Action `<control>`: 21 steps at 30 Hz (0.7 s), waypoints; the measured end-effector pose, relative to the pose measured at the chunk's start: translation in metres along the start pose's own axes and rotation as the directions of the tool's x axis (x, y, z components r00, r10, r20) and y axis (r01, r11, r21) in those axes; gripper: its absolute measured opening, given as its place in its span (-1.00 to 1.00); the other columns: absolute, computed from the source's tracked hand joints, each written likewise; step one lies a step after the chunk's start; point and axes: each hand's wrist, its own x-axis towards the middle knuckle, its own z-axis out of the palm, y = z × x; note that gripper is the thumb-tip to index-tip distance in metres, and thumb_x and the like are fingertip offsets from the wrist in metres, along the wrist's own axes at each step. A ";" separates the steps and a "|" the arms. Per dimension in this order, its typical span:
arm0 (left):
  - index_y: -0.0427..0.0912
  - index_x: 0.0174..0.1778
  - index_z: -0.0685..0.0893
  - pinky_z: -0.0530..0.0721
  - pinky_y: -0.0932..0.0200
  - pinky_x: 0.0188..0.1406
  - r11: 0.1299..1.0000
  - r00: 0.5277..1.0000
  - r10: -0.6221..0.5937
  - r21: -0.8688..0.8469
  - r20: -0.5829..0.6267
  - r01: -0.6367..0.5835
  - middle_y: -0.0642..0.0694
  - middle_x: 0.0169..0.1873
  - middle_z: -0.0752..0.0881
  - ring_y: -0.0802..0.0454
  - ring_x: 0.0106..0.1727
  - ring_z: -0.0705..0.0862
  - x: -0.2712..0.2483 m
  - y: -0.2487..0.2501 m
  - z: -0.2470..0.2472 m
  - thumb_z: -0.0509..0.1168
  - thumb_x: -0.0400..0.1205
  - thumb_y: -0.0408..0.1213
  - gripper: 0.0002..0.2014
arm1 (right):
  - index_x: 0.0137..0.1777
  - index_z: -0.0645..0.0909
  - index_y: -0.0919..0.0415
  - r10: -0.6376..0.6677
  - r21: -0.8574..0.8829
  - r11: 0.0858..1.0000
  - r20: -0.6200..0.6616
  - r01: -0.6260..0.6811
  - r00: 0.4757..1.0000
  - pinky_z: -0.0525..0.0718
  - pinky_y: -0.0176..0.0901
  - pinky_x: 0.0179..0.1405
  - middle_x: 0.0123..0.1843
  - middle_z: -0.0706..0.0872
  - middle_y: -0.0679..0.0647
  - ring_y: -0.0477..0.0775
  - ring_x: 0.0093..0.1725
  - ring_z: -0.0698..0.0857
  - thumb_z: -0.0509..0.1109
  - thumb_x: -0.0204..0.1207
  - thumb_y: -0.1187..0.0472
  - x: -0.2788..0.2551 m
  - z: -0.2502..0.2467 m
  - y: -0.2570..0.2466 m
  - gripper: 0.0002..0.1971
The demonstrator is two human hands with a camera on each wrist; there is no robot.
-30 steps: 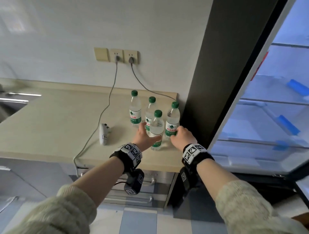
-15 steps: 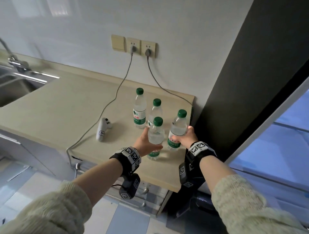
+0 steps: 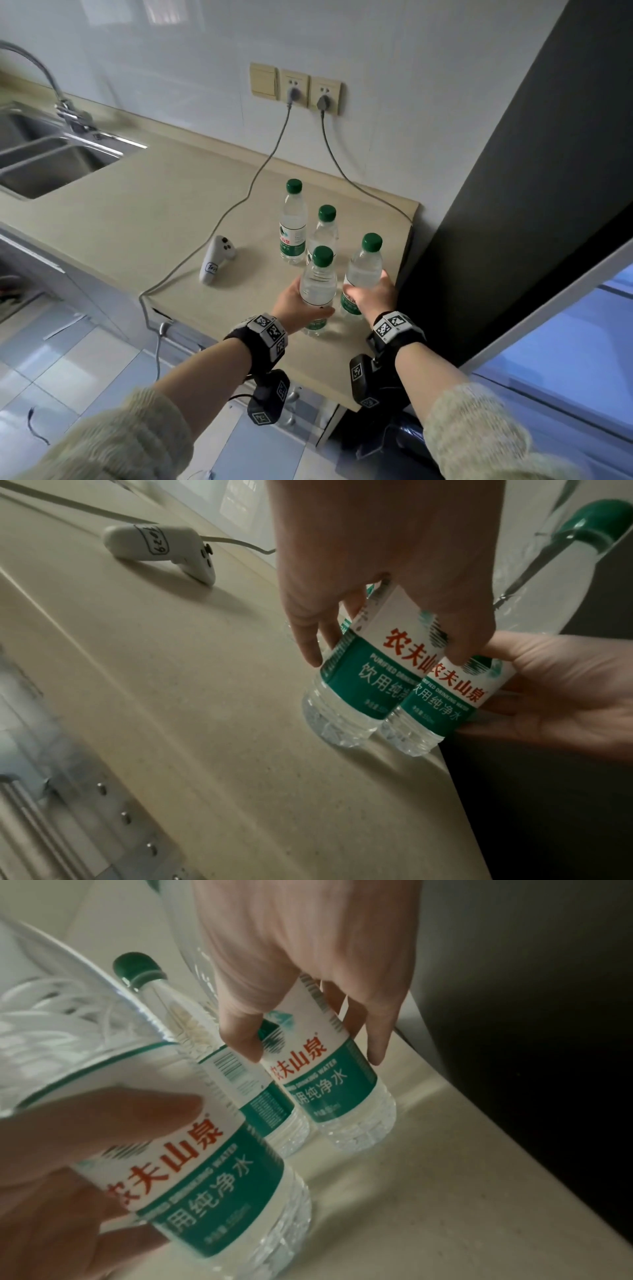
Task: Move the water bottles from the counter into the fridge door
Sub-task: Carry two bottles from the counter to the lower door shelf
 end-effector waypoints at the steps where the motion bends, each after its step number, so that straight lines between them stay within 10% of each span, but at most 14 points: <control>1: -0.03 0.22 0.54 0.62 0.24 0.04 1.000 1.000 0.010 0.000 -0.007 -0.010 0.15 -0.07 0.69 0.22 -0.03 0.68 -0.001 0.000 -0.001 0.62 0.31 -0.38 -0.40 | 0.12 0.64 0.13 -0.019 -0.010 1.000 -0.006 0.019 1.000 0.65 -0.22 0.05 -0.06 0.73 0.00 0.06 -0.07 0.70 0.68 0.21 0.09 -0.003 0.001 0.000 -0.52; 10: -0.14 0.17 0.58 0.64 0.29 -0.16 0.991 0.998 0.057 -0.121 -0.025 -0.060 -0.04 -0.08 0.75 0.06 -0.07 0.73 -0.022 0.008 -0.018 0.59 0.30 -0.44 -0.46 | 0.05 0.63 0.09 -0.103 0.217 0.966 -0.161 0.137 0.982 0.58 -0.42 -0.26 -0.06 0.76 -0.01 -0.03 -0.09 0.74 0.65 0.13 0.12 -0.044 -0.002 -0.013 -0.54; 15: -0.24 0.23 0.56 0.62 0.30 -0.18 0.977 0.993 0.118 -0.176 -0.031 -0.121 -0.01 -0.09 0.72 0.13 -0.09 0.71 -0.039 0.020 -0.033 0.55 0.34 -0.48 -0.46 | 0.08 0.60 0.02 -0.098 0.288 0.942 -0.259 0.174 0.961 0.73 -0.16 -0.08 0.03 0.74 0.00 -0.02 -0.01 0.75 0.60 -0.10 -0.12 -0.077 -0.007 -0.024 -0.34; 21: -0.26 0.19 0.60 0.64 0.34 -0.22 0.943 0.959 0.278 -0.204 0.050 -0.262 -0.01 -0.11 0.75 0.14 -0.13 0.74 -0.078 0.043 -0.045 0.61 0.19 -0.33 -0.37 | 0.08 0.59 0.03 -0.083 0.379 0.894 -0.388 0.240 0.918 0.71 -0.22 -0.09 0.02 0.75 0.05 -0.05 -0.03 0.75 0.62 -0.02 0.07 -0.133 -0.022 -0.029 -0.42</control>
